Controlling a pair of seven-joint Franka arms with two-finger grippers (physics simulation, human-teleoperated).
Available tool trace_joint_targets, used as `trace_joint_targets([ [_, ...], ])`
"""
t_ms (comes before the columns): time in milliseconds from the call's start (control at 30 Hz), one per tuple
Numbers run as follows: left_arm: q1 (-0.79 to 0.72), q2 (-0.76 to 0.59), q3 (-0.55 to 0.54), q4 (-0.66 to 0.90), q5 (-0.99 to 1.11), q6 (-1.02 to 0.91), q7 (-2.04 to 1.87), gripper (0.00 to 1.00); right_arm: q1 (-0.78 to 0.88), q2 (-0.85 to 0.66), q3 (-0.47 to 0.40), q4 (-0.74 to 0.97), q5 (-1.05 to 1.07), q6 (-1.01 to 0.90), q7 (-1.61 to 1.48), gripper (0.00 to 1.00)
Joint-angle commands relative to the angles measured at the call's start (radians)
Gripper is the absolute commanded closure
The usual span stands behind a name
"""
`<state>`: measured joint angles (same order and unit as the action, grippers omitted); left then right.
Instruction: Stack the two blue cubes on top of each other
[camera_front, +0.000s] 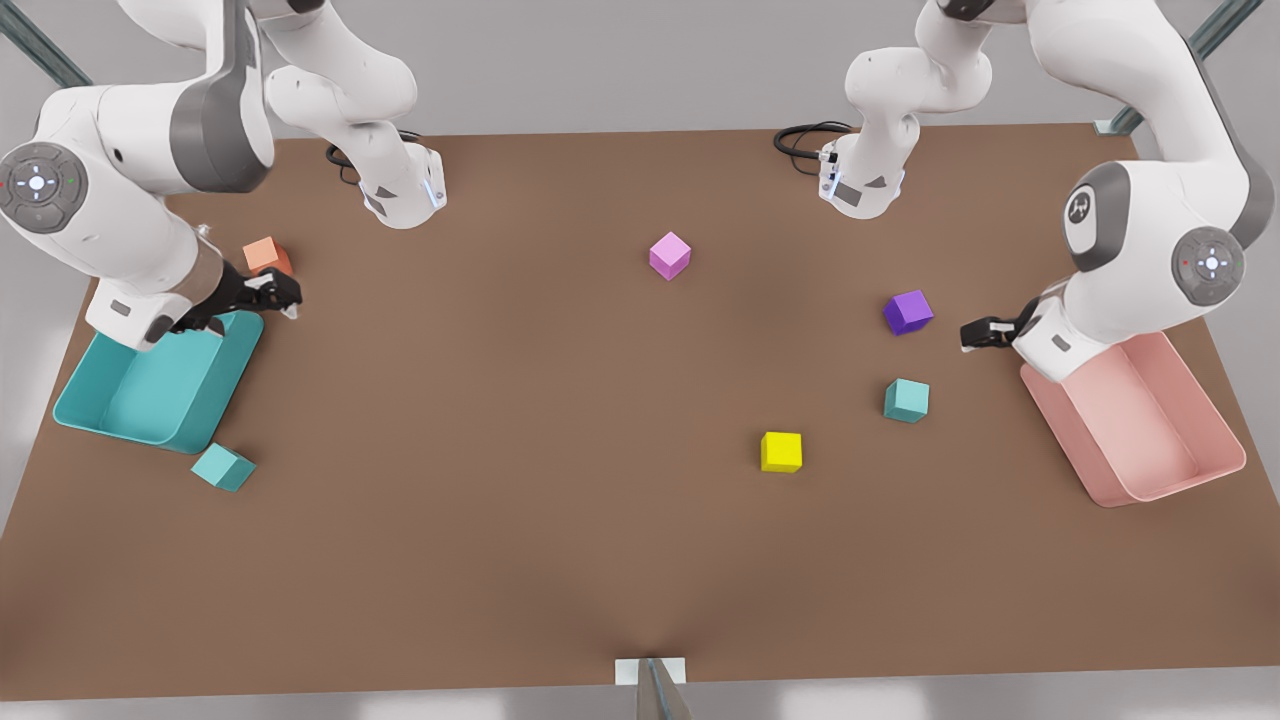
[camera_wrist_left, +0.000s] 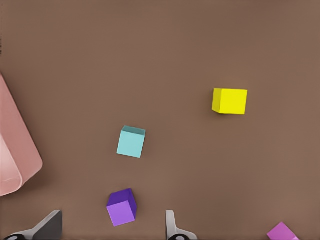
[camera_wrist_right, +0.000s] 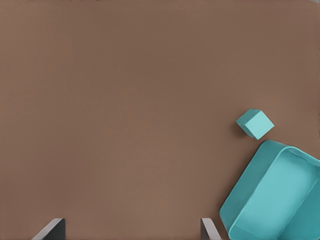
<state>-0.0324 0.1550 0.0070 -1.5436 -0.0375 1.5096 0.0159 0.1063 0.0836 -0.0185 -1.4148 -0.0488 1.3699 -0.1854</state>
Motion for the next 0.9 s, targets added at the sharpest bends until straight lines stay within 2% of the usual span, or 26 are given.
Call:
trace_joint_targets([
  [0,0.002,0.002,-0.001,0.0,0.001,-0.003,0.003,0.0,-0.005,-0.001,0.0,0.0,0.006,0.014,0.012,0.0],
  [67,0.002,0.002,0.001,0.0,0.001,-0.003,0.004,0.0,-0.004,0.038,0.002,0.03,-0.008,0.014,0.003,0.0],
  [133,0.002,0.003,0.001,0.0,0.001,-0.005,0.004,0.0,-0.007,0.16,-0.005,0.057,-0.01,0.037,-0.014,0.0],
  [200,0.003,0.009,-0.001,0.0,0.001,-0.003,0.004,0.0,-0.014,0.292,-0.011,0.103,-0.003,0.104,0.119,0.0],
  [300,0.005,0.02,-0.001,0.0,0.001,-0.003,0.004,0.0,-0.059,0.384,-0.009,0.119,0.015,0.124,0.395,0.0],
  [400,0.005,0.023,-0.001,0.0,0.001,-0.005,0.004,0.0,-0.099,0.475,-0.017,0.188,-0.006,0.166,0.417,0.0],
  [433,0.005,0.023,-0.001,0.0,0.001,-0.003,0.004,0.0,-0.114,0.484,-0.04,0.182,-0.014,0.23,0.412,0.0],
  [500,0.005,0.021,-0.001,0.0,0.001,-0.005,0.003,0.0,-0.189,0.515,-0.038,0.171,0.138,0.408,0.415,0.0],
  [567,0.006,0.02,-0.002,0.0,0.001,-0.028,0.003,0.0,-0.203,0.515,-0.044,0.106,0.173,0.511,0.448,0.0],
  [700,0.028,0.017,-0.001,0.045,0.011,-0.086,0.004,0.0,-0.307,0.538,-0.047,0.07,0.227,0.581,0.521,0.0],
  [867,0.028,0.018,0.001,0.045,0.015,-0.105,0.0,0.0,-0.343,0.502,-0.049,-0.026,0.224,0.587,0.492,0.0],
])
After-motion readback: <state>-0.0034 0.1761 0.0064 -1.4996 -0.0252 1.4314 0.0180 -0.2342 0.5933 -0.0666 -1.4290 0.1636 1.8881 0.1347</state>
